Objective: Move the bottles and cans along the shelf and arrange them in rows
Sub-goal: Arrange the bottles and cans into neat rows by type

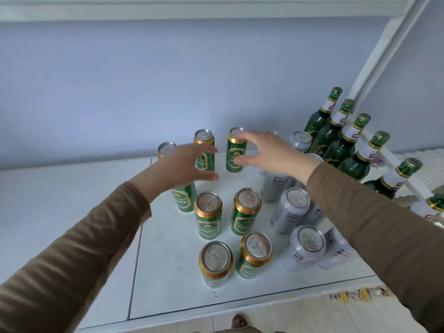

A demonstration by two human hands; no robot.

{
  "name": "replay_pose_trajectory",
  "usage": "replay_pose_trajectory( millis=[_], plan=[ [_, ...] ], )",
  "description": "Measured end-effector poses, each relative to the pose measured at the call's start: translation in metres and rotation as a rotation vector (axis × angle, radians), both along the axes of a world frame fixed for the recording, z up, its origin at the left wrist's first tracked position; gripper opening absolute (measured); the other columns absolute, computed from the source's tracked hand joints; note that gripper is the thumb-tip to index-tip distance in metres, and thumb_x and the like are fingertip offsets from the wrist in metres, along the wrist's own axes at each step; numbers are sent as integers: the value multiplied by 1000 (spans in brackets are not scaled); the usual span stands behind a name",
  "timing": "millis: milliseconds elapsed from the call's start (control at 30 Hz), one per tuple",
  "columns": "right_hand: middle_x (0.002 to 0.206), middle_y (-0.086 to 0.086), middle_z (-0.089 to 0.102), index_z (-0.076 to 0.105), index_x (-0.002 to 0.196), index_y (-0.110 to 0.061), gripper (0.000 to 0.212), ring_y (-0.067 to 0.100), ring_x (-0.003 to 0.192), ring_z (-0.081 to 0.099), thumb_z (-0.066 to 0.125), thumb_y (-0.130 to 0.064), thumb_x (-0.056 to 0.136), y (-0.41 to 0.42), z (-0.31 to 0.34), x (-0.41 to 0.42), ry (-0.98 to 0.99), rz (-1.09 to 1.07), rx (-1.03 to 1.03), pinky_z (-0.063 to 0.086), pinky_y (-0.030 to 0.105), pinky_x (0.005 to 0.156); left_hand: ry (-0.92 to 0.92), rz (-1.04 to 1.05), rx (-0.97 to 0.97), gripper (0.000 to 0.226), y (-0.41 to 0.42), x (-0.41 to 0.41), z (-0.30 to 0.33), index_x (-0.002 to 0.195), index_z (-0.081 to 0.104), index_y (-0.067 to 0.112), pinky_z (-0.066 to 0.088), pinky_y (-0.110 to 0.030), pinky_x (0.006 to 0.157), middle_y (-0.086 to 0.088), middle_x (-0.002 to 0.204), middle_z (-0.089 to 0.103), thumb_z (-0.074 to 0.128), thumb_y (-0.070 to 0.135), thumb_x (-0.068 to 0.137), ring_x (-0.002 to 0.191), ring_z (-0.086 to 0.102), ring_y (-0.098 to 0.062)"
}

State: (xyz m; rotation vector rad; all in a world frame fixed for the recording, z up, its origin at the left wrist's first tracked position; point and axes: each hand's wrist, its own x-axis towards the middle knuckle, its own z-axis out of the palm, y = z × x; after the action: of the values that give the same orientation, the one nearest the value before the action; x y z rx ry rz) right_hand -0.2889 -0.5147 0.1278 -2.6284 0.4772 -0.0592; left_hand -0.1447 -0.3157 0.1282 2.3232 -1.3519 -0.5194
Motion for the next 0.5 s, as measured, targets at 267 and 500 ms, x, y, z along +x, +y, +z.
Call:
replay_pose_trajectory(
  millis=[267, 500],
  plan=[
    [154, 8, 41, 39, 151, -18, 79, 25, 142, 39, 75, -44, 86, -54, -16, 66, 14, -77, -17, 32, 33, 111, -58, 44, 12, 90, -56, 64, -1, 152, 35, 30, 34, -34, 107, -1, 151, 44, 84, 33, 77, 137, 42, -22],
    [155, 11, 38, 34, 154, -19, 84, 31, 140, 41, 78, -39, 85, -76, -36, 104, 196, -64, -12, 38, 39, 110, -43, 23, 191, 95, -99, 97, -22, 155, 32, 31, 35, -38, 109, -5, 153, 42, 85, 32, 76, 138, 42, -27]
  ],
)
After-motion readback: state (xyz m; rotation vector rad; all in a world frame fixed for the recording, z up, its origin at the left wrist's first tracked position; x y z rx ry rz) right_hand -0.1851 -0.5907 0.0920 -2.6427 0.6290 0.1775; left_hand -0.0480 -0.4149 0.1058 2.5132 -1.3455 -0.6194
